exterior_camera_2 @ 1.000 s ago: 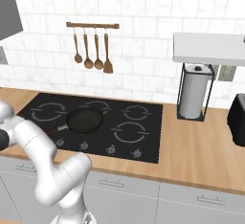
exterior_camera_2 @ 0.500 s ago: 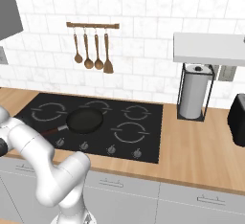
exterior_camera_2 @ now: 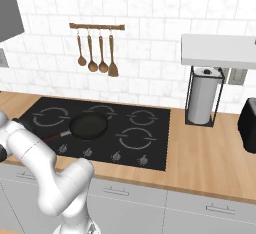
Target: Pick the kettle from the counter and place it on a stove burner. Then turn the burner on.
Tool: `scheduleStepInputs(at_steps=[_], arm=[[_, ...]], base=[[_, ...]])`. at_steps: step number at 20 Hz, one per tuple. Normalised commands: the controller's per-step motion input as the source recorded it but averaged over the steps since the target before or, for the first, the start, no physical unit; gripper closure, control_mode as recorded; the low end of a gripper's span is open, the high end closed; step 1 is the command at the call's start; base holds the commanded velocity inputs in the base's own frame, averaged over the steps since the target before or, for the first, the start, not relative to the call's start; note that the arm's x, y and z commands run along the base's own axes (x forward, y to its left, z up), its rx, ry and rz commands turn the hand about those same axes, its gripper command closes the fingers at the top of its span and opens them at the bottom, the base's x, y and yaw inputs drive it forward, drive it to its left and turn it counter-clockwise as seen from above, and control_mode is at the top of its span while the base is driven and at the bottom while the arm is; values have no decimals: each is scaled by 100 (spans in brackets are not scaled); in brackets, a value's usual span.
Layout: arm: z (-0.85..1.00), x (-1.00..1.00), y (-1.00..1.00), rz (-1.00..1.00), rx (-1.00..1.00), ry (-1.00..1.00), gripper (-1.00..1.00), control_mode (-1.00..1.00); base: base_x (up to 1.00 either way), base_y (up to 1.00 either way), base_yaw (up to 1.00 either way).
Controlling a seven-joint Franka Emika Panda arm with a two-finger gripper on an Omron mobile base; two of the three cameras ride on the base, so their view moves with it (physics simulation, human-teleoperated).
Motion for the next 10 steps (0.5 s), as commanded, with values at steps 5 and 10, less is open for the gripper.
scheduleStepInputs(at_steps=[5,10], arm=[[-5,-15,-44,-5,-6,1,-100,-100],[-9,1,-2,0,-2,0,-100,-100]], base=[[0,0,0],[0,0,0]])
